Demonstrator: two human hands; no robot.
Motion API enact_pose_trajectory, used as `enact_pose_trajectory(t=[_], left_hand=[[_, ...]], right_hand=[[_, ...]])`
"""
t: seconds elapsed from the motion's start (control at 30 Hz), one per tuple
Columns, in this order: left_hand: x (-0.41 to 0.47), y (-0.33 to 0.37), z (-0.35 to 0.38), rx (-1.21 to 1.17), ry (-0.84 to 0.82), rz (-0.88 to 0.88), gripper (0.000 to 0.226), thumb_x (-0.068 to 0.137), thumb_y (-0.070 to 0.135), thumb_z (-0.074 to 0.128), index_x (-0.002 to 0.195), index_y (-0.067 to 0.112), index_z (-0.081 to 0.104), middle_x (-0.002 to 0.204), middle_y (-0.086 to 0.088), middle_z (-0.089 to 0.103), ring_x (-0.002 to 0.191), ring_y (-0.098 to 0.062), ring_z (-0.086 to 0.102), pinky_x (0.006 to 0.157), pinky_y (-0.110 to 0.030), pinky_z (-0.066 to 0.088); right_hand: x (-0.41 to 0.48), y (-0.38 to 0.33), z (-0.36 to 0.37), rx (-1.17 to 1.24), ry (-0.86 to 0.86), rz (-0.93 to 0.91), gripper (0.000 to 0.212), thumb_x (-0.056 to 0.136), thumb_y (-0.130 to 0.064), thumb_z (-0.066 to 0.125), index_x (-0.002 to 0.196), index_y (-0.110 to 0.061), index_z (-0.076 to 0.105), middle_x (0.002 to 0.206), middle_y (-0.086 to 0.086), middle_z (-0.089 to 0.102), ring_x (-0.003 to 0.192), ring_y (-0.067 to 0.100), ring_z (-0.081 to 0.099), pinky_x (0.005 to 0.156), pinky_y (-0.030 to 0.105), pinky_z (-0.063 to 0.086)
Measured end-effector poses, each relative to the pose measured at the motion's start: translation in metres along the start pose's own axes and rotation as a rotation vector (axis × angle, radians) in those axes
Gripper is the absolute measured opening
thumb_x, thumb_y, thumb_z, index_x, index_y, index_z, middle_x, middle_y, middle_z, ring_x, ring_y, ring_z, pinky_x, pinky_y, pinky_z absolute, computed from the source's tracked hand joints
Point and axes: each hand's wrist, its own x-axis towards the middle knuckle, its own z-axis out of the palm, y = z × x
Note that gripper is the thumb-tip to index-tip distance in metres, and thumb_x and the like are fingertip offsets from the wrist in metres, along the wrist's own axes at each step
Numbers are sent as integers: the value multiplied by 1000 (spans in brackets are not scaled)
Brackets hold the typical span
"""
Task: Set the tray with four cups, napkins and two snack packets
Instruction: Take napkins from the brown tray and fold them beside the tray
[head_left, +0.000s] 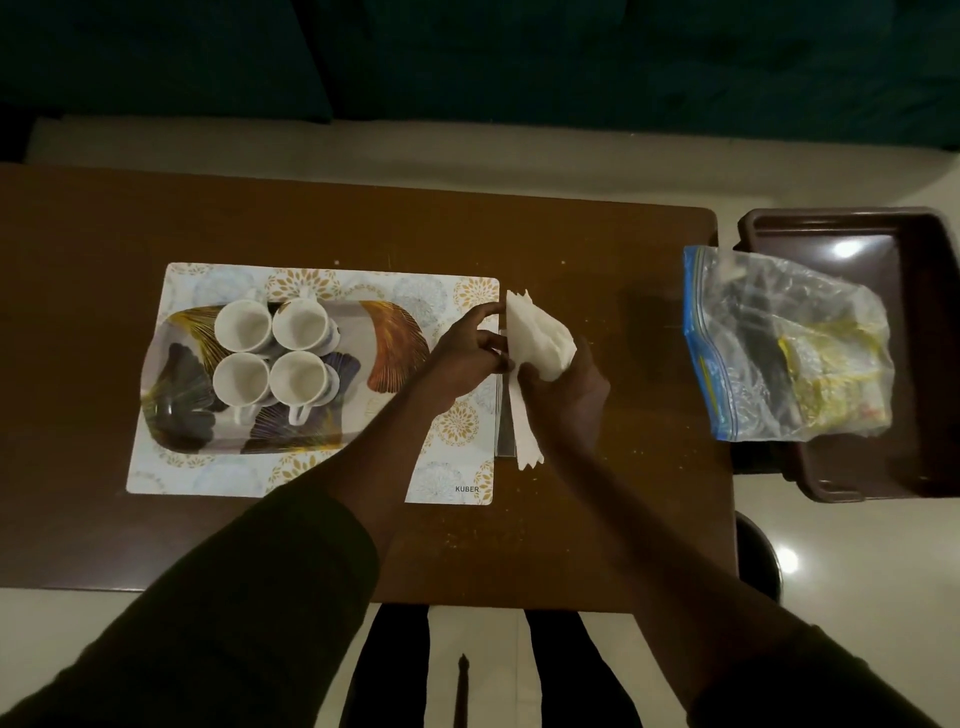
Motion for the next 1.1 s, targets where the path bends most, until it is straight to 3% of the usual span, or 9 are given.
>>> enact_pose_trajectory(t=[0.07, 0.2, 0.27, 0.37, 0.47, 0.73, 0.9, 1.1], left_hand=[[-2, -2, -3, -10, -23, -5, 78, 81, -9, 65, 147, 22, 36, 107, -9, 70, 82, -19, 68, 60, -15, 52], [0, -2, -2, -13, 35, 34, 81, 77, -7, 71, 146, 20, 38, 114, -13, 65, 90, -26, 66, 88, -44, 57], [3, -2, -1, 8, 76, 45, 79, 76, -4, 73, 144, 21, 41, 113, -8, 63, 100, -29, 66, 85, -42, 57], [7, -2, 1, -25, 96, 34, 72, 77, -4, 70, 140, 22, 46, 109, -7, 62, 105, -35, 63, 72, -35, 53], [8, -3, 2, 2, 140, 47, 70, 76, 3, 73, 138, 24, 48, 110, -5, 63, 101, -30, 63, 76, -36, 53], [6, -8, 1, 72, 151, 84, 57, 76, 12, 77, 127, 31, 59, 102, 2, 66, 99, -23, 65, 82, -38, 53], [6, -5, 1, 94, 164, 120, 55, 76, 13, 77, 125, 32, 61, 93, 8, 64, 92, -18, 63, 74, -32, 52], [6, -10, 3, 67, 199, 101, 47, 78, 10, 73, 121, 27, 62, 93, 3, 67, 92, -19, 65, 76, -34, 51]], right_hand=[[0, 0, 1, -8, -5, 6, 45, 81, -11, 69, 123, -9, 56, 114, 6, 67, 92, 11, 60, 61, 1, 35], [-5, -2, 7, -80, -14, -77, 38, 83, -12, 67, 118, -6, 56, 112, 10, 66, 92, 15, 59, 63, 14, 39], [-8, -2, 12, -123, -23, -107, 35, 84, -12, 66, 116, -4, 54, 110, 11, 64, 91, 12, 53, 66, 19, 37], [-10, 2, 17, -164, -90, -104, 35, 81, -10, 66, 113, -6, 53, 107, 10, 62, 94, 21, 58, 63, 21, 42], [-11, 5, 16, -161, -120, -128, 33, 82, -11, 65, 113, -6, 53, 105, 9, 64, 94, 24, 60, 72, 35, 53], [-5, 8, 12, -189, -87, -204, 20, 85, -10, 65, 103, -4, 60, 93, 9, 70, 75, 14, 58, 55, 12, 33], [2, 6, 11, -229, -162, -187, 29, 87, -15, 64, 115, -8, 56, 103, 8, 68, 90, 25, 63, 69, 37, 54], [-1, 4, 4, -232, -153, -224, 29, 84, -9, 65, 112, -6, 58, 101, 9, 69, 86, 27, 64, 68, 39, 54]])
